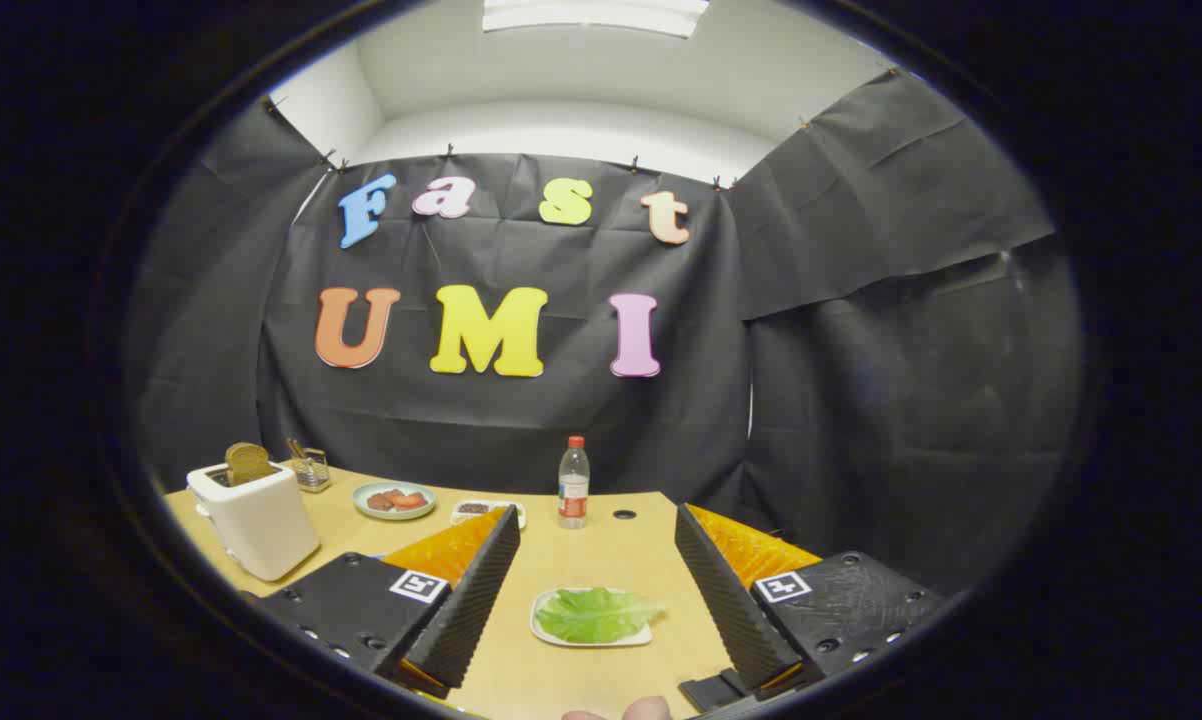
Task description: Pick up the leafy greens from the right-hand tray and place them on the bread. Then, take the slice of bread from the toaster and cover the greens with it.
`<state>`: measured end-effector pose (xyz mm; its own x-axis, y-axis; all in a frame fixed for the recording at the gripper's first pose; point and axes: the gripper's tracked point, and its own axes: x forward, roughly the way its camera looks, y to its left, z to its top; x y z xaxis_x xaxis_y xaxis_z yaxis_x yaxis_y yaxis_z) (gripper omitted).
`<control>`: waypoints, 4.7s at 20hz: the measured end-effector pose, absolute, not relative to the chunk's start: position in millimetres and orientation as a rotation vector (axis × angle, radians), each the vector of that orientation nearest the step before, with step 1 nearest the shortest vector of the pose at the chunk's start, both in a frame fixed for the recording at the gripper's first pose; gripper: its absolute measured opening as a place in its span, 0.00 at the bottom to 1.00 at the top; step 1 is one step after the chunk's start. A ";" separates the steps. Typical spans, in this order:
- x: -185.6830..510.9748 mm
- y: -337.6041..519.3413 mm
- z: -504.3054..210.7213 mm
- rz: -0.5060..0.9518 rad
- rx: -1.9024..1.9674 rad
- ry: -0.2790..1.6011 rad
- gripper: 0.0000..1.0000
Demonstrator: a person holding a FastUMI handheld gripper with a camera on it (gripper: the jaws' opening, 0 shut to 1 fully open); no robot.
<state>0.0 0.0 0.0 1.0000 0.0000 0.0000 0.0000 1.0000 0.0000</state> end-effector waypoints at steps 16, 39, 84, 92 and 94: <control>1.1 -10.2 -3.7 -0.001 -0.009 -0.005 0.95; 87.4 1.8 -114.8 0.204 -0.140 0.409 0.96; 157.3 12.4 -176.9 0.181 0.106 0.556 0.00; 133.5 68.7 -114.7 0.243 0.107 0.456 0.00; 124.6 96.1 -103.4 0.280 0.107 0.445 0.00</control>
<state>124.6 96.1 -103.4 0.8652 0.2898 -0.4092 -0.2432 0.9562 0.1629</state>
